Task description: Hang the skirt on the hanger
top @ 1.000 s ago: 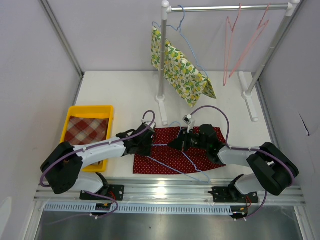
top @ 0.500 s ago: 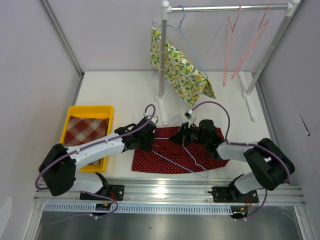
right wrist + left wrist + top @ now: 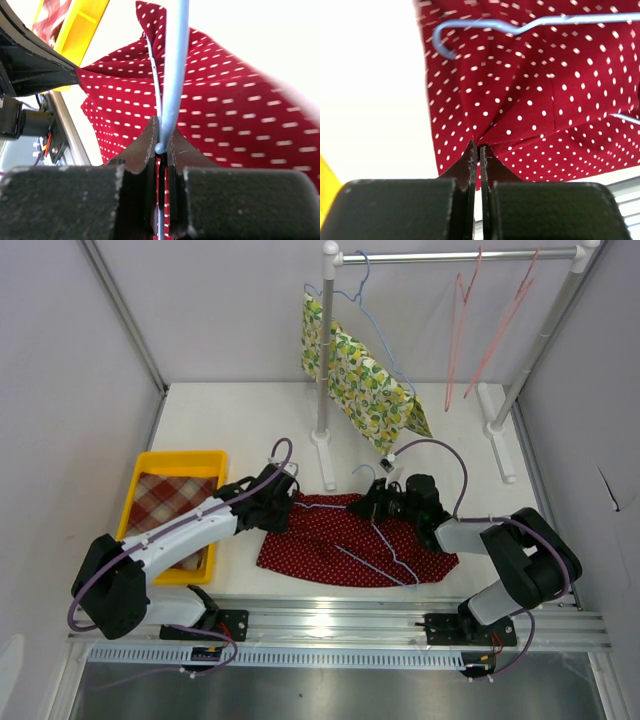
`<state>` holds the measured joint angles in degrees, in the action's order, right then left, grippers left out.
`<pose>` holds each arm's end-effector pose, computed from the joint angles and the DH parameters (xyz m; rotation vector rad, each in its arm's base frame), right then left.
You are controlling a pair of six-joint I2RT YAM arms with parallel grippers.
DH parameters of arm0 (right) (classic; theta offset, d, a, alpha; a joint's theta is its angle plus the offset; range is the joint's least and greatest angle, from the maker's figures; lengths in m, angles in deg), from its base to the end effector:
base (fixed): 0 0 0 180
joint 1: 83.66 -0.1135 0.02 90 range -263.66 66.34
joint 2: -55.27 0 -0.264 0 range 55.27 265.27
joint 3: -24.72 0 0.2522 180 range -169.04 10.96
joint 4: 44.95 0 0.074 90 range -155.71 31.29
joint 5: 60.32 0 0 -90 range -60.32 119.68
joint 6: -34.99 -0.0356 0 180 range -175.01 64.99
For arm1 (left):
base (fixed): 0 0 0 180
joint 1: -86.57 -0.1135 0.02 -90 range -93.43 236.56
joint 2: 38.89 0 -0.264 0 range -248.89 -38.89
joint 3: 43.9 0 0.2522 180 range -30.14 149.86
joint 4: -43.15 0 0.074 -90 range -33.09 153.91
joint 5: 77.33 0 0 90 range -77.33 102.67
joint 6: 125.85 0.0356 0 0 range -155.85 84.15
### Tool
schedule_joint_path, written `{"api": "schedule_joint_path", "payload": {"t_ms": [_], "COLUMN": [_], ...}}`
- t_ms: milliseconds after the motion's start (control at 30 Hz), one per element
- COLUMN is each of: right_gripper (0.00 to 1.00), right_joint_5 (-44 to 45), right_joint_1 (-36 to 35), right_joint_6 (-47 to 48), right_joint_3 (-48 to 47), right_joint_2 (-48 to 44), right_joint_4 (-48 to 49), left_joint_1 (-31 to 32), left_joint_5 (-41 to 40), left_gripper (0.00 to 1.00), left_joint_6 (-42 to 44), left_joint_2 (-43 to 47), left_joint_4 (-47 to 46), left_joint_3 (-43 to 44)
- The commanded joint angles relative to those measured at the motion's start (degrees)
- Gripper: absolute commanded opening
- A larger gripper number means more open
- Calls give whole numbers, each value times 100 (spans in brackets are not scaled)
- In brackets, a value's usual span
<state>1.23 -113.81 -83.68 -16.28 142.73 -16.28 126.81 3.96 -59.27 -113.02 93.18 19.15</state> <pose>0.2356 0.1565 0.1623 -0.3919 1.9762 1.1470 0.1928 -0.1561 0.2234 0.3335 2.6081 -0.1870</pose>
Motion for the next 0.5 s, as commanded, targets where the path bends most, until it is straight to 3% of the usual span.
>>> {"api": "schedule_joint_path", "payload": {"t_ms": [0, 300, 467], "right_gripper": [0, 0, 0], "right_joint_5": [287, 524, 691], "right_joint_1": [202, 264, 247], "right_joint_6": [212, 414, 432], "right_joint_3": [-26, 123, 158], "right_joint_2": [131, 254, 219], "right_joint_4": [107, 10, -60], "left_joint_1": [-306, -1054, -1133], "left_joint_5": [1, 97, 553], "left_gripper": [0, 0, 1], "left_joint_6": [232, 443, 452], "left_joint_2": [179, 39, -163], "left_joint_4": [196, 152, -120], "left_joint_3": [-43, -96, -87]}}
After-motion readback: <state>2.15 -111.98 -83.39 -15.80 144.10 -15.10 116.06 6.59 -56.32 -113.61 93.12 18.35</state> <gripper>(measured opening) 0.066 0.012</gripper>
